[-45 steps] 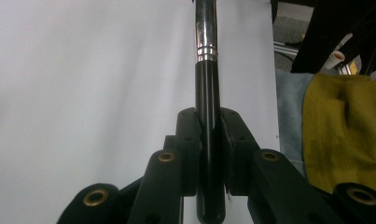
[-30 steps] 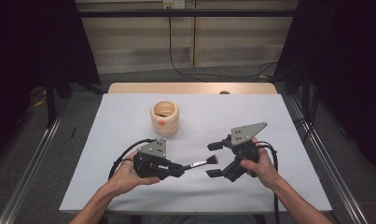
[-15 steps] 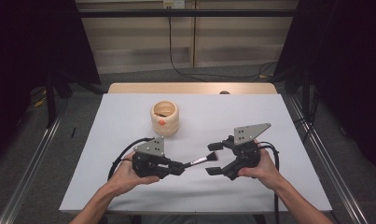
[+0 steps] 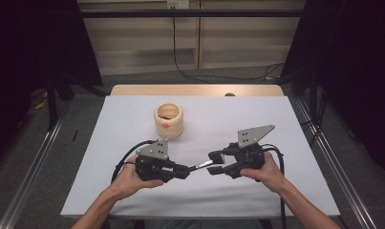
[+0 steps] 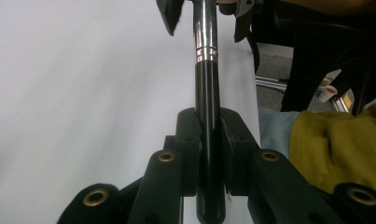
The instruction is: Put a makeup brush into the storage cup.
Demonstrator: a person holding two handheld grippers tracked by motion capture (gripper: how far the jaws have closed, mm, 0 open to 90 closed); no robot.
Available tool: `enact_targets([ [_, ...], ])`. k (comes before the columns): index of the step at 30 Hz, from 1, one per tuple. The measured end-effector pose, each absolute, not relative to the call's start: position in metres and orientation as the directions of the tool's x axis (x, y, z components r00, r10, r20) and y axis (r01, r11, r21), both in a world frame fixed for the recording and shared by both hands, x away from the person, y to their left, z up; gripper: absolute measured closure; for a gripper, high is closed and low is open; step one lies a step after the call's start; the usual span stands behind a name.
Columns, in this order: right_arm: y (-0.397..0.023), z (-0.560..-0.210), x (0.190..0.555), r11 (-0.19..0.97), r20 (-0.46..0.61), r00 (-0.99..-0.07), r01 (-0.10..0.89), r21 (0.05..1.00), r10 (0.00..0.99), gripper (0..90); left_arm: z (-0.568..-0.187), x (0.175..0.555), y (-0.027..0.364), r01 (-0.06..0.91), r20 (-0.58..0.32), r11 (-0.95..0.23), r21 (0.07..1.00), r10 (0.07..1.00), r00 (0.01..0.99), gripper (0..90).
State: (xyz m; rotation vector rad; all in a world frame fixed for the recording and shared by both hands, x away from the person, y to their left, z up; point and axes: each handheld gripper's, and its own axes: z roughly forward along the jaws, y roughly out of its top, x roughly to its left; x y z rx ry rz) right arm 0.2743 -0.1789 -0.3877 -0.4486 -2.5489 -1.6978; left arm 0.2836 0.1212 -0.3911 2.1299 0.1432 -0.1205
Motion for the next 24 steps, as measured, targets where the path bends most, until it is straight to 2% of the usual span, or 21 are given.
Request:
enact_targets([
  [3, -0.1788, -0.3881, 0.2747, 0.362, 0.208, -0.959, 0.266, 0.893, 0.192, 57.4, -0.3913, 0.2836, 0.1215, 0.147, -0.142, -0.534, 0.833, 0.052, 0.989, 79.4],
  [11, -0.1804, -0.3878, 0.2761, 0.365, 0.223, -0.96, 0.27, 0.891, 0.167, 68.7, -0.3929, 0.2829, 0.1195, 0.135, -0.138, -0.541, 0.83, 0.034, 0.99, 79.4],
  [19, -0.1807, -0.389, 0.278, 0.371, 0.25, -0.958, 0.286, 0.884, 0.141, 75.0, -0.3965, 0.2823, 0.1177, 0.12, -0.133, -0.55, 0.826, 0.016, 0.991, 79.3],
  [24, -0.1812, -0.3889, 0.2783, 0.373, 0.257, -0.957, 0.29, 0.881, 0.135, 76.0, -0.3979, 0.2823, 0.1171, 0.113, -0.126, -0.551, 0.827, 0.013, 0.992, 79.2],
])
